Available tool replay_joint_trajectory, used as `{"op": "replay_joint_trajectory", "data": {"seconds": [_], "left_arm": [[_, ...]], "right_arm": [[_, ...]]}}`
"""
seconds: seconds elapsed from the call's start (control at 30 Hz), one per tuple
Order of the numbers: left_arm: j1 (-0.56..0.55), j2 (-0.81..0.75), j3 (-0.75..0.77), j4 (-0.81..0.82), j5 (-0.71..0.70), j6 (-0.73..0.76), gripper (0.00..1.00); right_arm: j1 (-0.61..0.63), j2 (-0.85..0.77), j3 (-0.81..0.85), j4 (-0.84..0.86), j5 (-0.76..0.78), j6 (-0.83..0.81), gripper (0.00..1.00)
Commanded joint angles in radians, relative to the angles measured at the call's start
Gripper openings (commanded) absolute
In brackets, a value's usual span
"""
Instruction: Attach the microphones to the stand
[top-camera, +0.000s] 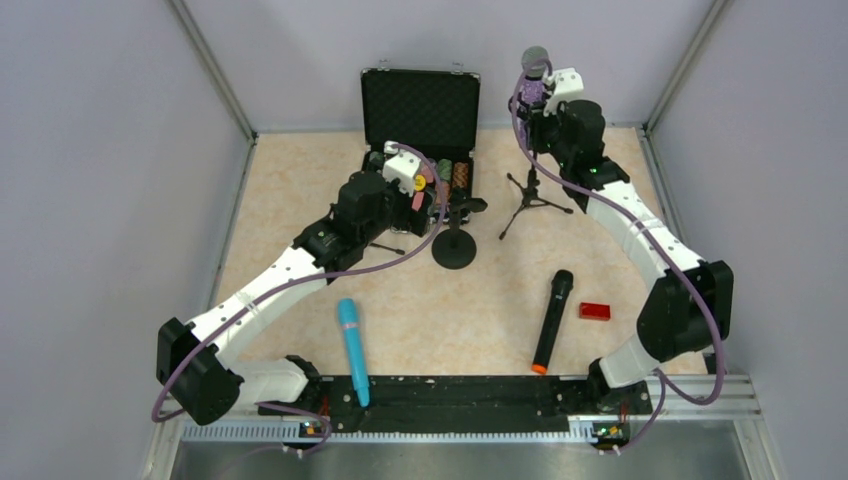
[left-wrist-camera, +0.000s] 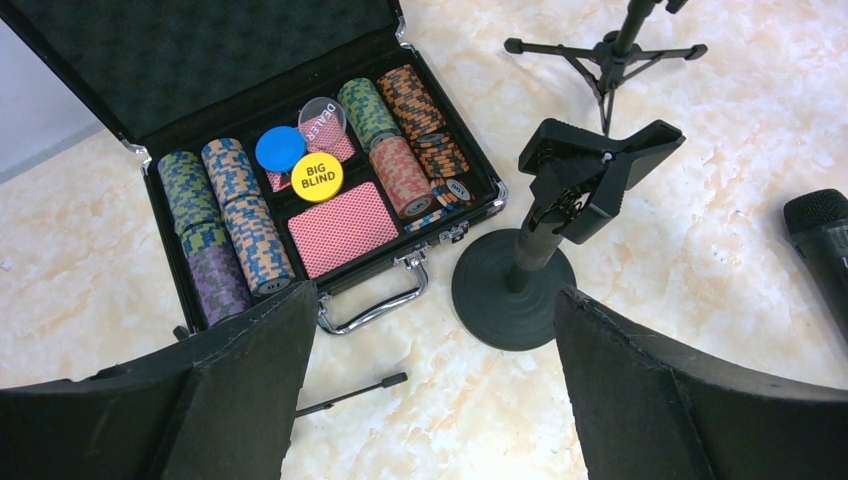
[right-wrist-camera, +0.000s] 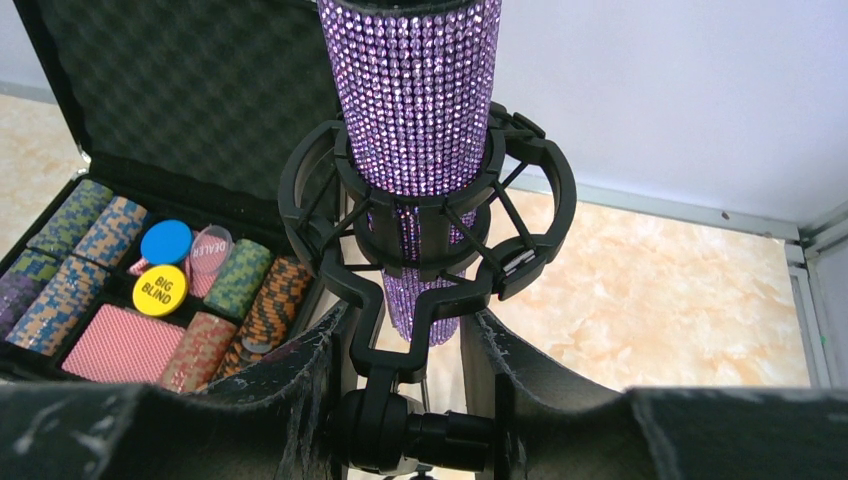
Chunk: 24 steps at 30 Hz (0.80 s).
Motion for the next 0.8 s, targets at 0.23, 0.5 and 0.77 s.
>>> {"op": "replay_joint_trajectory", "data": {"seconds": [0.23,0.5,0.77], "left_arm": [[-0.003,-0.006,0.01,0.047,0.013,-0.006,0.91],[-0.005,-0.002,0.008,0.048,0.004,-0.007,0.91],[-0.005,0.003,0.007,0.047,-0.003,-0.006,0.91]], "right_arm": [[-0.04,0.05,0.156,0.234,-0.083,0.048,0.0],[-0.065,0.107,0.252,0.242,-0.118,0.054,0.0],[-0.087,0.183,0.285,0.298,-0.152,0.076,0.0]]}}
